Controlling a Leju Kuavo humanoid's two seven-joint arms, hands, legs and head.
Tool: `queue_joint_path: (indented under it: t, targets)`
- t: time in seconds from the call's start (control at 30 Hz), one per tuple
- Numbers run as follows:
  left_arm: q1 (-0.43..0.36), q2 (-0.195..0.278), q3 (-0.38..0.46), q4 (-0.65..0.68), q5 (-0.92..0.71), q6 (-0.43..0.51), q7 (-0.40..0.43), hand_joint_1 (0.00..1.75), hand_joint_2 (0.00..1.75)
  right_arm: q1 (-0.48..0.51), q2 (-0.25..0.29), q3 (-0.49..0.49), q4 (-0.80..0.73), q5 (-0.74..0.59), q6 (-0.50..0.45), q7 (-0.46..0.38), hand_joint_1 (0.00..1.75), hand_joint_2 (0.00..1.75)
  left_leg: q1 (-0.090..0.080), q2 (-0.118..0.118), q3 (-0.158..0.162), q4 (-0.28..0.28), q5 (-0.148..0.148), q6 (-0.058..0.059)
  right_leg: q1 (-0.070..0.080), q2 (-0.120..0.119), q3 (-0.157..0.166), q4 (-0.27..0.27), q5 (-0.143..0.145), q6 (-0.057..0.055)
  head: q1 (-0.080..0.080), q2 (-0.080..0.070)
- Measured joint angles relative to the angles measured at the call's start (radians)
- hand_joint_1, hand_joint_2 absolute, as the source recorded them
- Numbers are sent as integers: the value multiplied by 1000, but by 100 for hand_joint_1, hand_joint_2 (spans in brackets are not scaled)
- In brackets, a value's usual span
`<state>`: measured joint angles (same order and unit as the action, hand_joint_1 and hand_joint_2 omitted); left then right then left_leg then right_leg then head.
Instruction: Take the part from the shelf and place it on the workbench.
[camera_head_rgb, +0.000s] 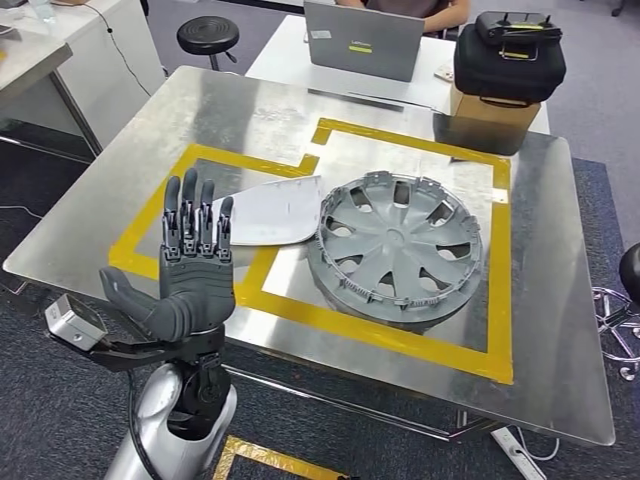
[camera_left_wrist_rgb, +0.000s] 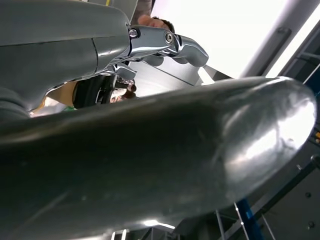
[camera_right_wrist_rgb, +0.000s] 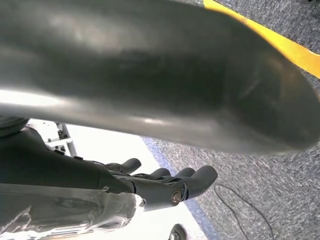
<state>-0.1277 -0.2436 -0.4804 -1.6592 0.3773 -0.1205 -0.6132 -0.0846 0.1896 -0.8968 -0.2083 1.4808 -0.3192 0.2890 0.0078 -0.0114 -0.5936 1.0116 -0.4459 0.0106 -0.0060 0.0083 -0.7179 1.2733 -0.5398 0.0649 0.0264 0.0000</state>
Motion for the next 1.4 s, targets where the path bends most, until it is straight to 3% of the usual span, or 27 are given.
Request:
queue_joint_path:
  t: [0.07,0.13,0.23,0.3,0.4,0.43,0.47,0.53,0.57,0.63,0.73,0.8,0.9,0.97,1.0,1.03,1.1,1.17,1.23,1.3,1.37,1.4]
  targets:
    - [2,0,2,-2,-43,9,-25,0,0,-1,0,-1,0,-6,-6,-14,0,0,0,-1,4,0,-2,-4,0,0,69,-134,61,-3,0,0]
    - [5,0,4,-6,-109,37,-51,0,0,-3,0,-4,0,-15,-11,-38,0,0,-3,-1,5,1,-3,-13,2,1,119,-228,87,-10,-1,0]
    - [7,2,7,-7,-170,68,-66,0,0,-3,0,-12,0,-25,-12,-63,0,0,-3,-1,6,-3,0,-29,4,3,126,-244,89,-27,-1,0]
    - [8,2,9,-7,-178,73,-71,0,0,-3,0,-16,0,-26,-12,-68,0,0,-2,0,-4,20,-21,-41,0,2,127,-249,94,-39,-4,0]
    - [11,4,11,-7,-181,76,-74,0,0,-3,0,-18,0,-26,-12,-70,0,0,-1,1,-85,190,-110,-52,-2,0,125,-251,96,-49,-9,0]
    - [13,5,12,-7,-181,76,-74,0,0,-3,0,-20,0,-26,-12,-70,0,0,-1,1,-111,244,-129,-53,-2,-1,124,-251,96,-49,-9,0]
    - [15,5,13,-7,-181,77,-74,0,0,-2,0,-21,0,-26,-12,-70,0,0,-1,1,-122,266,-127,-54,-2,-1,124,-250,96,-50,-9,0]
    - [19,6,15,-7,-188,85,-76,0,0,-2,0,-24,0,-25,-11,-70,0,0,-1,1,-92,207,-76,-51,-3,0,124,-250,97,-48,-9,0]
    - [19,5,15,-8,-200,97,-77,0,0,-2,0,-24,0,-24,-11,-70,0,0,-1,2,-59,145,-43,-50,-3,1,124,-250,97,-46,-9,0]
    - [18,3,16,-18,-218,130,-81,0,0,-2,0,-25,0,-23,-9,-69,0,0,0,2,-4,34,-9,-42,2,3,120,-245,97,-36,-9,0]
    - [22,0,21,-35,-175,64,-85,0,0,-2,0,-25,0,-26,-5,-68,0,0,-2,-1,7,-1,-7,-22,4,2,115,-248,99,-20,-8,0]
    - [28,-2,28,-52,-166,-18,-85,0,0,-2,0,-25,0,-26,-3,-68,0,0,0,0,7,-3,-5,-11,3,1,105,-227,82,-11,-6,0]
    - [32,-3,38,-62,-164,-59,-86,0,0,-1,0,-25,0,-28,-4,-66,0,0,1,2,9,-4,-5,0,2,-1,30,-60,-5,0,1,0]
    - [33,-2,41,-60,-160,-73,-86,0,0,0,0,-25,0,-31,-5,-66,0,0,0,2,10,-4,-6,1,2,-1,-12,31,-31,2,1,0]
    - [33,-2,41,-58,-157,-83,-86,0,0,0,0,-25,0,-33,-4,-66,0,0,-1,2,11,-4,-6,1,2,-1,-9,23,-17,1,1,0]
    - [33,-1,40,-55,-154,-93,-86,0,0,-1,0,-25,0,-35,-4,-66,0,0,0,1,13,-4,-7,0,2,-1,14,-24,14,-1,1,0]
    - [32,0,37,-49,-148,-108,-86,0,0,-3,0,-25,0,-37,-4,-66,0,0,-2,0,16,-2,-10,-5,2,-1,85,-163,74,-5,2,0]
    - [31,0,35,-45,-145,-120,-86,0,0,-5,0,-25,0,-37,-4,-66,0,0,-5,0,16,-2,-10,-14,4,1,123,-238,92,-13,0,0]
    - [28,2,27,-38,-143,-137,-86,0,0,-4,0,-25,0,-38,-3,-66,0,0,-5,0,15,-5,-6,-24,6,3,123,-245,93,-25,-1,0]
    - [24,3,16,-30,-141,-151,-82,0,87,-3,0,-25,0,-38,0,-66,0,0,-4,1,10,7,-20,-35,4,2,123,-249,99,-38,-2,0]
    - [20,4,9,-21,-137,-160,-76,0,175,-4,0,-26,0,-38,2,-66,0,0,-4,2,-23,86,-75,-44,0,0,122,-252,106,-47,-5,0]
    - [19,4,8,-15,-135,-162,-73,0,175,-4,0,-26,0,-39,3,-66,0,0,-3,2,-51,151,-111,-47,0,0,120,-252,108,-49,-7,0]
